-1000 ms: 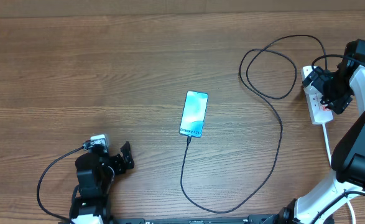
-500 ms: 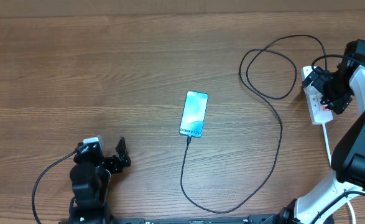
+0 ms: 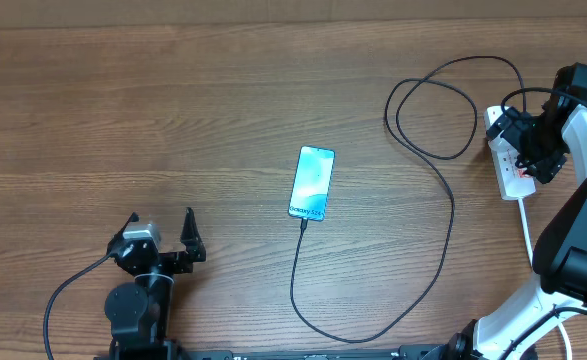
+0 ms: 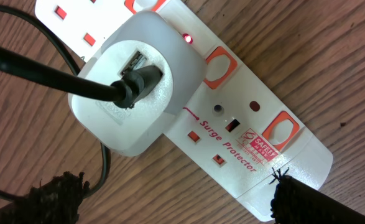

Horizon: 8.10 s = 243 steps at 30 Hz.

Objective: Plug charger to phone and switch on socket

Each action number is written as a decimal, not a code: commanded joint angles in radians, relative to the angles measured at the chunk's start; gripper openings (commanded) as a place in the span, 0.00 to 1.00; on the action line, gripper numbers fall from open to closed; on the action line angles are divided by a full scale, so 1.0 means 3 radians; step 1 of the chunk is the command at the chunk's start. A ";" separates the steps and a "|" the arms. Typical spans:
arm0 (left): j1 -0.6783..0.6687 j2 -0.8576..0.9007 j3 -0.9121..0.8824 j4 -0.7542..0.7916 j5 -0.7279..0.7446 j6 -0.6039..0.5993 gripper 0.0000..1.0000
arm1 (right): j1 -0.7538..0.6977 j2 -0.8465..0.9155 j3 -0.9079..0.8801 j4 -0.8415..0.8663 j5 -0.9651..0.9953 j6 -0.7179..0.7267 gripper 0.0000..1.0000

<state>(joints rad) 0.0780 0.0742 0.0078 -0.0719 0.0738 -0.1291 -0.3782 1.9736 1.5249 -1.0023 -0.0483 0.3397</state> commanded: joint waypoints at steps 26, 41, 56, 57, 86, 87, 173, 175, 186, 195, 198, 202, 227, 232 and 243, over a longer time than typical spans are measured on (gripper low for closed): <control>-0.0028 -0.0233 -0.0010 -0.0010 -0.0074 0.0533 1.00 | -0.0005 -0.0066 0.0003 0.0019 -0.0020 -0.0014 1.00; -0.0028 -0.0233 -0.0010 -0.0010 -0.0084 0.0532 0.99 | -0.0005 -0.0066 0.0003 0.0019 -0.0020 -0.0015 1.00; -0.0028 -0.0233 -0.0010 -0.0010 -0.0084 0.0532 1.00 | -0.0005 -0.0066 0.0003 0.0019 -0.0020 -0.0014 1.00; -0.0028 -0.0233 -0.0010 -0.0010 -0.0084 0.0532 1.00 | -0.0005 -0.0066 0.0003 0.0019 -0.0020 -0.0015 1.00; -0.0028 -0.0233 -0.0010 -0.0010 -0.0084 0.0533 0.99 | 0.0273 -0.0586 0.0005 0.0018 -0.0020 -0.0014 1.00; -0.0028 -0.0233 -0.0010 -0.0010 -0.0084 0.0533 1.00 | 0.0310 -0.0618 0.0005 0.0019 -0.0020 -0.0015 1.00; -0.0028 -0.0233 -0.0010 -0.0010 -0.0084 0.0533 1.00 | 0.1614 -0.3293 -0.2172 0.1469 0.0179 -0.0210 1.00; -0.0028 -0.0233 -0.0010 -0.0010 -0.0084 0.0533 1.00 | 0.1648 -0.3400 -0.2379 0.1666 0.0142 -0.0275 1.00; -0.0028 -0.0233 -0.0010 -0.0010 -0.0084 0.0533 1.00 | 0.1678 -0.3857 -0.3534 0.2941 -0.0027 -0.0284 1.00; -0.0028 -0.0233 -0.0010 -0.0010 -0.0084 0.0533 1.00 | 0.1677 -0.4182 -0.4153 0.3960 0.0013 -0.0277 1.00; -0.0028 -0.0233 -0.0010 -0.0010 -0.0084 0.0533 1.00 | 0.1675 -0.4241 -0.4292 0.4035 0.0070 -0.0277 1.00; -0.0028 -0.0233 -0.0010 -0.0010 -0.0084 0.0532 1.00 | 0.1675 -0.4330 -0.4468 0.4036 0.0093 -0.0276 1.00; -0.0028 -0.0233 -0.0010 -0.0010 -0.0084 0.0533 1.00 | 0.1649 -0.5515 -0.5058 0.3062 0.0084 -0.0290 1.00; -0.0028 -0.0233 -0.0010 -0.0010 -0.0084 0.0533 1.00 | 0.1649 -0.5852 -0.5058 0.3059 0.0055 -0.0290 1.00; -0.0028 -0.0233 -0.0010 -0.0010 -0.0084 0.0533 1.00 | 0.1649 -0.6573 -0.5058 0.3057 0.0086 -0.0631 1.00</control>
<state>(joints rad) 0.0734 0.0151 0.0082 -0.0742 0.0505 0.0113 0.1184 0.0368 0.0185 -0.0898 -0.0341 0.1913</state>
